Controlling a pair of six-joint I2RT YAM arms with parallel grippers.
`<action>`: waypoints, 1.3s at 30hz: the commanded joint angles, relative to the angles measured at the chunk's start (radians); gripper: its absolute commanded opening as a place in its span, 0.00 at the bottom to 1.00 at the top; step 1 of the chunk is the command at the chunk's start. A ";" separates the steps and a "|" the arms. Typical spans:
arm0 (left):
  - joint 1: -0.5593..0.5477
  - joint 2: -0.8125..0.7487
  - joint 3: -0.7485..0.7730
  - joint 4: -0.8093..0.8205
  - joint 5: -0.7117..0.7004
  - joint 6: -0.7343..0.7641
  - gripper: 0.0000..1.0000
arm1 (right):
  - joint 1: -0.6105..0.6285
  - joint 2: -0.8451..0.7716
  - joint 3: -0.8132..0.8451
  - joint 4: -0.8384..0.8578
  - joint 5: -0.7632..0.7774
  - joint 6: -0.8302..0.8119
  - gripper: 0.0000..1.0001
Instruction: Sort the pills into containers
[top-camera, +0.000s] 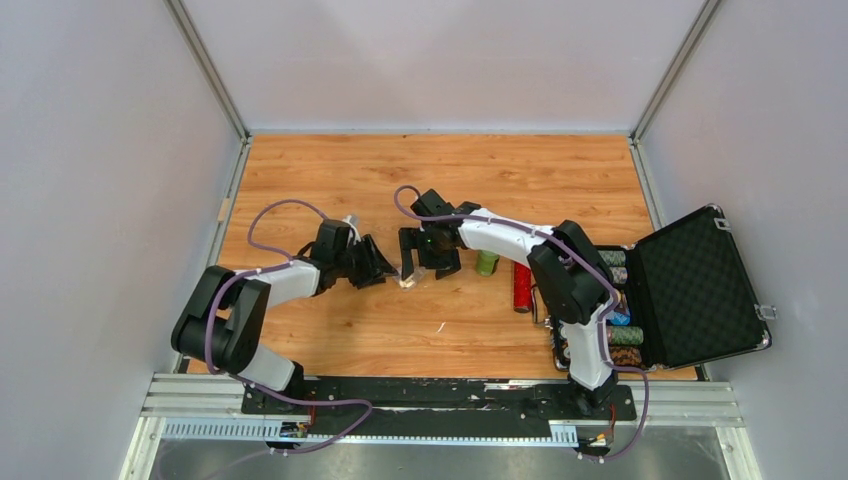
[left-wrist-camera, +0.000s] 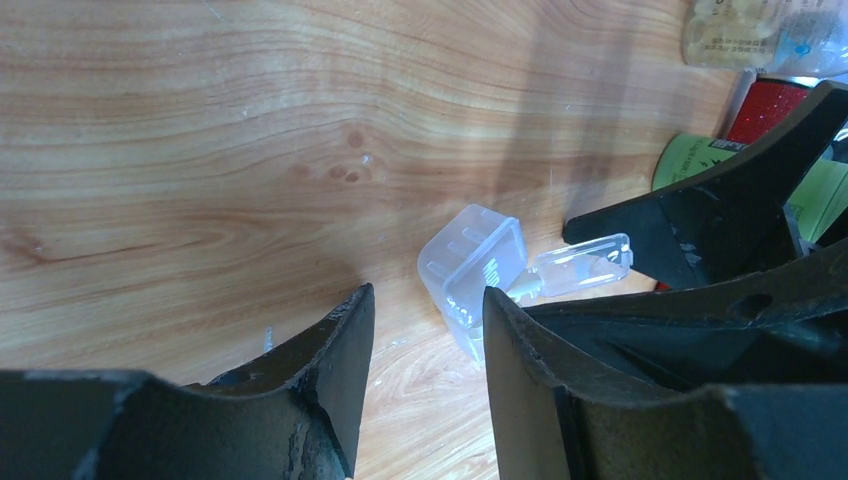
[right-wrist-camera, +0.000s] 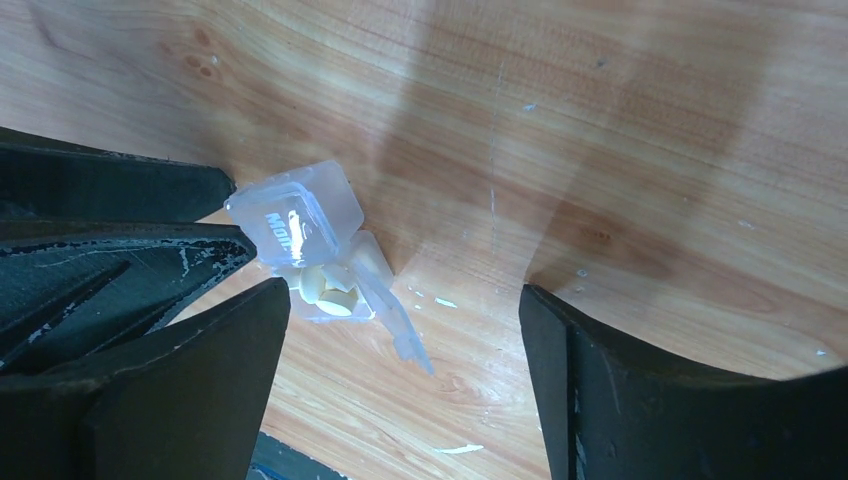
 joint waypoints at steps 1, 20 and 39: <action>0.007 0.030 0.029 -0.025 0.008 -0.022 0.52 | 0.023 0.025 0.041 0.007 0.066 0.016 0.87; 0.007 0.051 0.039 -0.123 -0.022 -0.016 0.42 | 0.046 0.044 0.047 -0.023 0.129 0.013 0.76; 0.007 0.055 0.064 -0.091 0.008 -0.062 0.49 | 0.031 -0.024 0.025 -0.003 0.056 0.072 0.78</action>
